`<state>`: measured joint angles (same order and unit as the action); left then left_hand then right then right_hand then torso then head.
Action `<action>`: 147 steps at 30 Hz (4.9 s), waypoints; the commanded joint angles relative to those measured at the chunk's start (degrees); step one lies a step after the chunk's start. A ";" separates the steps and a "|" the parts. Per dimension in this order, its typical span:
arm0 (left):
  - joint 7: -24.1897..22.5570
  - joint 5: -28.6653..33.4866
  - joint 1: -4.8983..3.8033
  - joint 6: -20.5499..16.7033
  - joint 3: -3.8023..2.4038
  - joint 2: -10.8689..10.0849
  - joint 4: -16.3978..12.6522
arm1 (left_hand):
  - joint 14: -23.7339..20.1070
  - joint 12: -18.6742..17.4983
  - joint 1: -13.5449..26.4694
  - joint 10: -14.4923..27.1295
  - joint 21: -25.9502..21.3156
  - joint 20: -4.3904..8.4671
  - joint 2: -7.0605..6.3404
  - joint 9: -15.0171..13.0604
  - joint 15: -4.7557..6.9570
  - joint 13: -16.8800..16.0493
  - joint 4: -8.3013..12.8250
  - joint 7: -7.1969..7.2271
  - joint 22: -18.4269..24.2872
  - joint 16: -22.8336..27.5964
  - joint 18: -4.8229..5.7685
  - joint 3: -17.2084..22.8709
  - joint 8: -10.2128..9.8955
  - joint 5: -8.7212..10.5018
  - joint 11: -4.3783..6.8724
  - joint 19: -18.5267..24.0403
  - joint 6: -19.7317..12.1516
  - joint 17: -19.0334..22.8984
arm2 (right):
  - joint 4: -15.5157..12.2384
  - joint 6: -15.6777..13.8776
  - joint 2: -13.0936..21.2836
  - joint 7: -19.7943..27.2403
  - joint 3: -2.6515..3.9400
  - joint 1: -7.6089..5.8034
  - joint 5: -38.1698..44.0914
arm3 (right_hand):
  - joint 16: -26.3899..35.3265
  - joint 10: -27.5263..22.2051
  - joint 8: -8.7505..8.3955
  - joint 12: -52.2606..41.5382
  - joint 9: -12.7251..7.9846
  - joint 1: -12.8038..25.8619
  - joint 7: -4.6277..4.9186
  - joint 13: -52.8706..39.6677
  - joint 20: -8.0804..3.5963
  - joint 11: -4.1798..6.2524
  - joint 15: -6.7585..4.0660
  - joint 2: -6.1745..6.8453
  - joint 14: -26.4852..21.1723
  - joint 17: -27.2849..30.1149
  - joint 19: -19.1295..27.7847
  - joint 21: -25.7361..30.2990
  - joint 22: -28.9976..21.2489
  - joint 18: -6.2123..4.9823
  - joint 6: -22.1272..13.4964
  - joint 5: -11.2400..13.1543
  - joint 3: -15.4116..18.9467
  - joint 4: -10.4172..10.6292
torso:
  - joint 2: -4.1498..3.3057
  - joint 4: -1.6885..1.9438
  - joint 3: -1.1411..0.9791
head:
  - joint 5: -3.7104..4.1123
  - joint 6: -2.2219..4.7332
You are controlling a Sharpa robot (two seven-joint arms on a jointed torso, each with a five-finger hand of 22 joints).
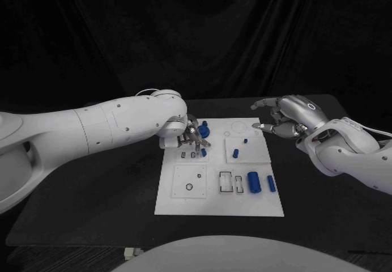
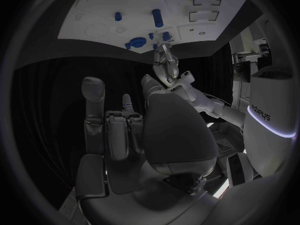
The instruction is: Assemble the parts on the task board
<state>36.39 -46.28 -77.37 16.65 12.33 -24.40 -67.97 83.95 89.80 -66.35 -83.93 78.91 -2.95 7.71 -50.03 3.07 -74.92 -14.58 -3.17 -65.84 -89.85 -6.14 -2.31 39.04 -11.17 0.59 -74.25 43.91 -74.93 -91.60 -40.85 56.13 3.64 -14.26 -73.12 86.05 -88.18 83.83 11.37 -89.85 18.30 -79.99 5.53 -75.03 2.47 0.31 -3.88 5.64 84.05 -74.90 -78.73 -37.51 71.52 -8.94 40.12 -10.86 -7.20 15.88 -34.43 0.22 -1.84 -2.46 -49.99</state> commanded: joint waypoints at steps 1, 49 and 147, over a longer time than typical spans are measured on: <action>-1.89 0.01 0.23 -0.98 -0.06 0.26 0.14 | 6.05 0.20 -0.88 -6.07 -0.36 0.00 -0.07 -0.13 0.41 -15.08 0.18 0.10 0.20 -0.15 0.47 0.51 -0.72 -0.52 0.22 0.48 -0.16 -15.07 | 0.10 0.32 -0.03 -0.92 0.04 0.18 0.01 | 0.15 6.17 0.36 -0.15 -0.05 0.18 -0.02 -14.97 0.00 -0.24 0.13 -0.57 5.42 -12.98 -0.51 -0.20 0.08 0.86 0.51 -0.23 0.14 0.20 | 0.03 -0.08 -0.05 | -0.05 -0.01; -4.30 0.01 2.44 -1.94 -0.06 0.55 1.69 | 6.05 0.20 -4.58 -6.07 -1.60 0.33 -5.38 -6.06 0.78 -15.08 8.54 0.45 -0.51 -0.15 0.37 19.72 -9.64 -17.17 0.61 0.60 3.74 -15.07 | 0.65 1.22 -0.20 -1.29 0.04 0.69 -0.70 | 0.25 6.17 0.84 -0.15 -0.34 0.21 0.26 -14.97 0.08 -0.43 0.25 -0.85 5.39 -12.88 -0.57 -0.07 0.19 0.86 1.42 -0.34 0.17 -0.14 | 0.15 0.19 -0.30 | 0.55 -0.01; -1.65 0.01 3.87 -3.02 -0.03 -3.72 -0.75 | 6.05 0.04 3.20 -5.91 -3.72 -0.01 -7.54 -11.03 0.44 -14.90 11.58 0.07 0.30 -0.15 -0.01 31.56 -13.69 -12.23 0.27 1.79 5.51 -15.07 | 1.37 3.67 0.32 -2.12 0.04 1.50 -1.24 | 0.55 6.17 1.27 -0.15 -0.66 -0.02 0.57 -14.97 0.21 -0.68 0.45 -1.16 5.31 -12.56 -0.51 0.40 0.18 0.83 2.35 -0.44 0.09 -0.59 | 0.20 0.21 -0.32 | -0.75 -0.01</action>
<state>34.78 -46.44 -73.83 12.88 12.17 -28.29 -68.79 83.94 89.79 -63.48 -84.01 75.39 -2.96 0.09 -60.99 3.46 -74.90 -7.58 -3.38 -65.60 -89.85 -6.16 24.62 25.68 -24.38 0.92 -73.02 49.24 -74.90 -90.25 -37.55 56.38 2.79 -14.26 -71.79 84.71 -87.89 84.04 12.27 -89.85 17.74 -80.00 6.15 -75.03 2.67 0.10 -3.88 5.20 84.05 -74.94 -78.93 -37.27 71.62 -8.94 41.97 -11.05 -7.04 15.72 -34.22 0.42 -2.16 -3.30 -49.99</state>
